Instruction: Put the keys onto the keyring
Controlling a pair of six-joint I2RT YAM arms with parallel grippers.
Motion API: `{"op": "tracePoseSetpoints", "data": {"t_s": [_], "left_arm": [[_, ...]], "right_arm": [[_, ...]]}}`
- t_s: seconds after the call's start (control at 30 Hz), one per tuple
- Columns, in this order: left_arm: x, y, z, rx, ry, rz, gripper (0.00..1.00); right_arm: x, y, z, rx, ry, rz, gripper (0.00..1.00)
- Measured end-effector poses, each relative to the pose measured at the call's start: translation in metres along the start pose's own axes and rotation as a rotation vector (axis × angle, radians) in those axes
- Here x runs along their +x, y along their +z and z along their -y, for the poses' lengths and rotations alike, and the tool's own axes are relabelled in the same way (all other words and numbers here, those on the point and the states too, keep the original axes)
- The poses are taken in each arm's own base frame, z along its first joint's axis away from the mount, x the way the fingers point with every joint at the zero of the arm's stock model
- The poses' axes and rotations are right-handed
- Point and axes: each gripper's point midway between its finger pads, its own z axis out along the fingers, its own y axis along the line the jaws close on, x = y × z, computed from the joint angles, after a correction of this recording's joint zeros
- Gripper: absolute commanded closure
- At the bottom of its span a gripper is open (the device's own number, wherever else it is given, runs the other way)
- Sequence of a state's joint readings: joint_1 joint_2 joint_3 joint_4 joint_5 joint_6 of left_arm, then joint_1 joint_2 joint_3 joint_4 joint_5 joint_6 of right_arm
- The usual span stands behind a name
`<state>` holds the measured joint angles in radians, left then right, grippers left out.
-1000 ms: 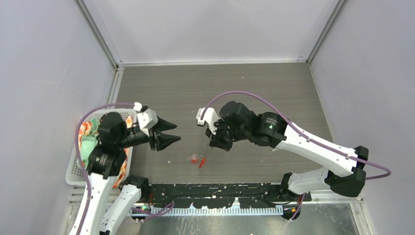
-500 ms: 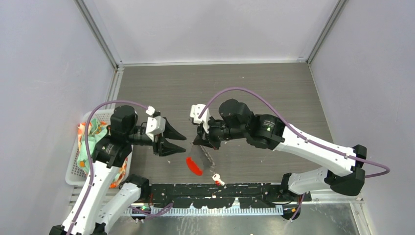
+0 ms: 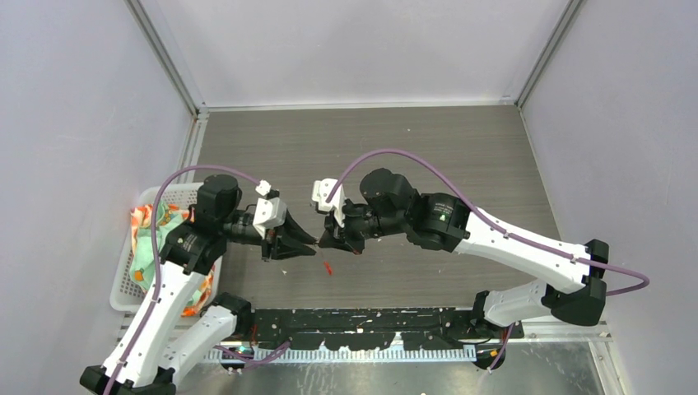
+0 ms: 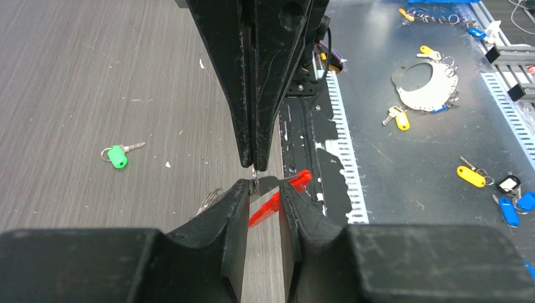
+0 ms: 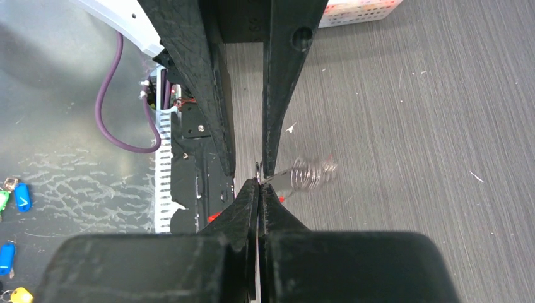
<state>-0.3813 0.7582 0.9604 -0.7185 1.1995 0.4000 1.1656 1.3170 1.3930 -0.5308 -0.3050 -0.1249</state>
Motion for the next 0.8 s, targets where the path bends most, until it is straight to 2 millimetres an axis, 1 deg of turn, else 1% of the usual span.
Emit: {"op": "tracePoseSetpoints", "data": {"t_s": [0.17,0.33,0.5,0.57,0.7,0.77,0.8], "left_arm": [[0.0024,0.0012,0.0009,0.002,-0.007,-0.010,0.87],[0.0040,0.0012,0.0008,-0.003,-0.011,-0.018,0.99],[0.0037,0.0001,0.0018,-0.012,0.003,-0.019,0.99],[0.0031,-0.0011,0.0028,-0.020,0.015,-0.020,0.90],[0.0022,-0.0028,0.0038,-0.032,0.038,-0.020,0.79],[0.0029,-0.0029,0.0041,-0.032,0.038,-0.022,0.78],[0.0031,-0.0029,0.0045,-0.031,0.036,-0.023,0.79]], "right_arm": [[-0.0008,0.0038,-0.0014,-0.015,0.001,-0.002,0.99],[-0.0009,0.0069,-0.0035,-0.030,0.003,-0.010,0.99],[-0.0008,0.0069,-0.0043,-0.034,0.003,-0.010,0.99],[-0.0019,0.0072,-0.0047,-0.035,0.001,-0.006,0.99],[-0.0033,0.0075,-0.0050,-0.038,-0.001,0.000,0.99],[-0.0033,0.0075,-0.0052,-0.038,0.000,0.000,0.99],[-0.0033,0.0074,-0.0053,-0.039,0.000,-0.001,0.99]]}}
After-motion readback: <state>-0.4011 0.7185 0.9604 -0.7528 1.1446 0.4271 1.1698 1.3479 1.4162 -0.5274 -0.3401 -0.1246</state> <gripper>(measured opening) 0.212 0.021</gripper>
